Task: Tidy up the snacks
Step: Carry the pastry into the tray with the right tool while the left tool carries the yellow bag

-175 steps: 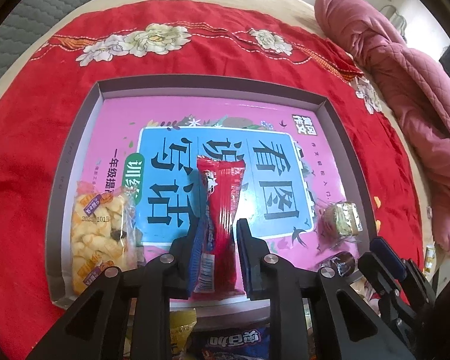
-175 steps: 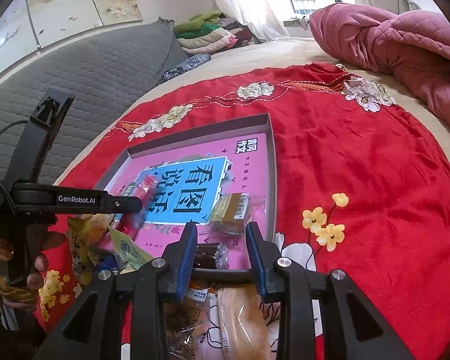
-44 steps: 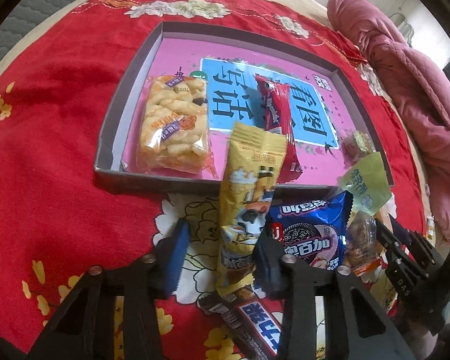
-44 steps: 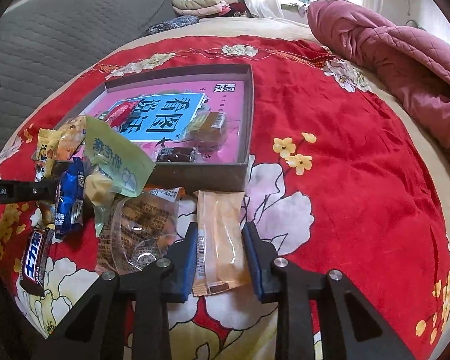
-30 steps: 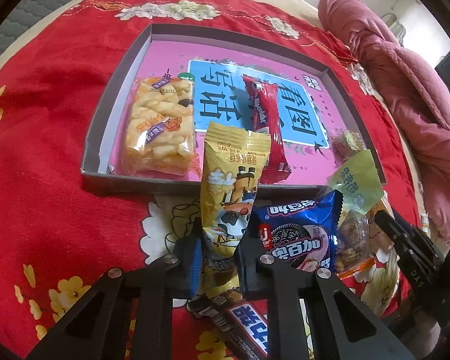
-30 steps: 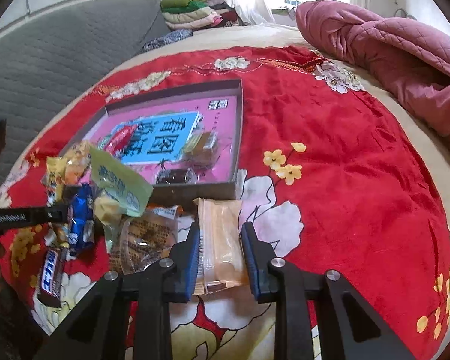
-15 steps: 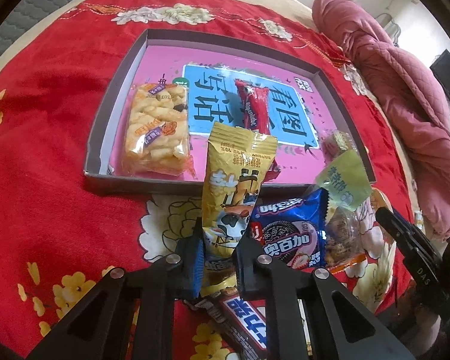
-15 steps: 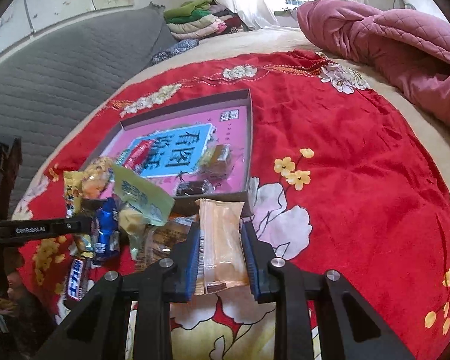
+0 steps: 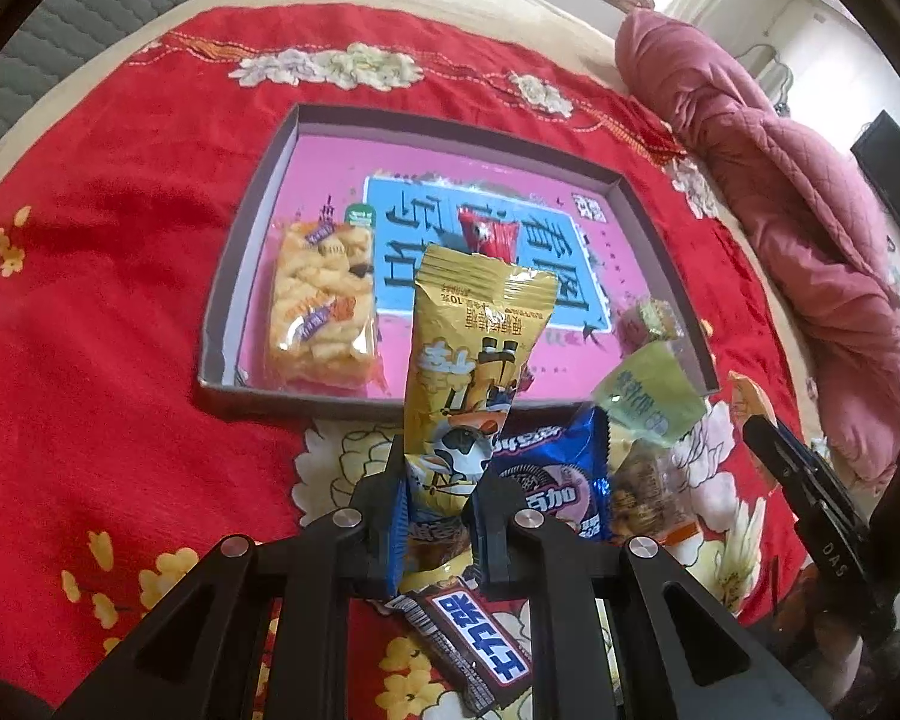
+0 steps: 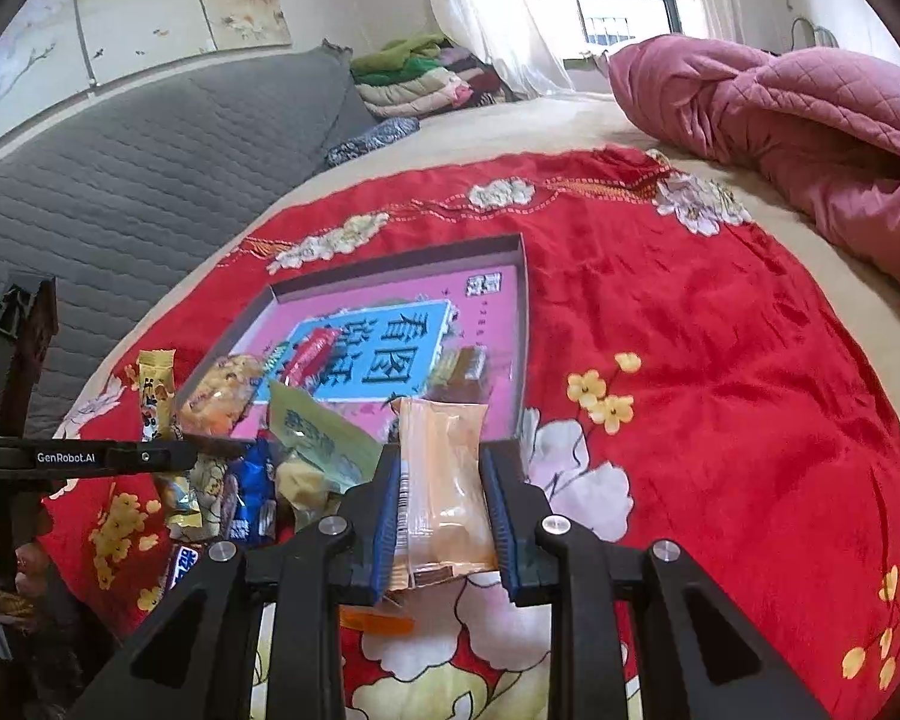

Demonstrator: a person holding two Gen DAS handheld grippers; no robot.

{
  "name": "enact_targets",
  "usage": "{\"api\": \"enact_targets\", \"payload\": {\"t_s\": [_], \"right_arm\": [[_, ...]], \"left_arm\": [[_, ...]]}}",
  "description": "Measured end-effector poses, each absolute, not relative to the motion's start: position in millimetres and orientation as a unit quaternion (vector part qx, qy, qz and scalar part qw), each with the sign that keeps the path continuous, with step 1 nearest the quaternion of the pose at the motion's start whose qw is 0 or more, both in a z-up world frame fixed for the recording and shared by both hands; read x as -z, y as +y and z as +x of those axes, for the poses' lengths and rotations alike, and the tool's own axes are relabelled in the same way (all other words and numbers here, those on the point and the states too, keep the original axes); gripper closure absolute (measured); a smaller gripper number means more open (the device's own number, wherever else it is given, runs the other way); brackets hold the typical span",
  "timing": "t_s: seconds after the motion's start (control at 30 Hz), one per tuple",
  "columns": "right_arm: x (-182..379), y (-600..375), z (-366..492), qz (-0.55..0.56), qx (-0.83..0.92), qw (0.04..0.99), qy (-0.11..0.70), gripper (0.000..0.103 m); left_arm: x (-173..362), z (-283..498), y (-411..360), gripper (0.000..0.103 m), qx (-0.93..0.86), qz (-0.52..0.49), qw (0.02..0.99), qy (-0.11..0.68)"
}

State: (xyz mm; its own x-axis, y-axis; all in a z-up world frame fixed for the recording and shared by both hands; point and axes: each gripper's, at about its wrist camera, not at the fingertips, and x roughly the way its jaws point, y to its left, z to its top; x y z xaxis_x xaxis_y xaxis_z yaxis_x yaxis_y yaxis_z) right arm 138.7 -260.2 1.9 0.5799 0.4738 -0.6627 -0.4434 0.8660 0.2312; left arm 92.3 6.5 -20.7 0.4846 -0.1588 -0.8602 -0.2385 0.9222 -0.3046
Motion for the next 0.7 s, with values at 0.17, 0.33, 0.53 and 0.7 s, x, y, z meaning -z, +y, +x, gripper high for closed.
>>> {"api": "enact_targets", "payload": {"t_s": [0.17, 0.33, 0.53, 0.7], "right_arm": [[-4.4, -257.4, 139.8, 0.015, -0.263, 0.891, 0.370, 0.076], [-7.3, -252.5, 137.3, 0.003, -0.268, 0.894, 0.358, 0.076], [-8.8, -249.2, 138.6, 0.006, -0.277, 0.895, 0.350, 0.076], [-9.9, -247.9, 141.4, 0.013, -0.281, 0.896, 0.344, 0.076]], "left_arm": [[13.3, 91.2, 8.0, 0.086, -0.028, -0.193, 0.845, 0.498], [10.5, 91.4, 9.2, 0.086, -0.031, -0.193, 0.847, 0.495], [2.4, 92.8, 11.5, 0.086, -0.034, -0.193, 0.853, 0.483], [-0.9, 94.5, 13.2, 0.086, -0.036, -0.196, 0.856, 0.478]]}}
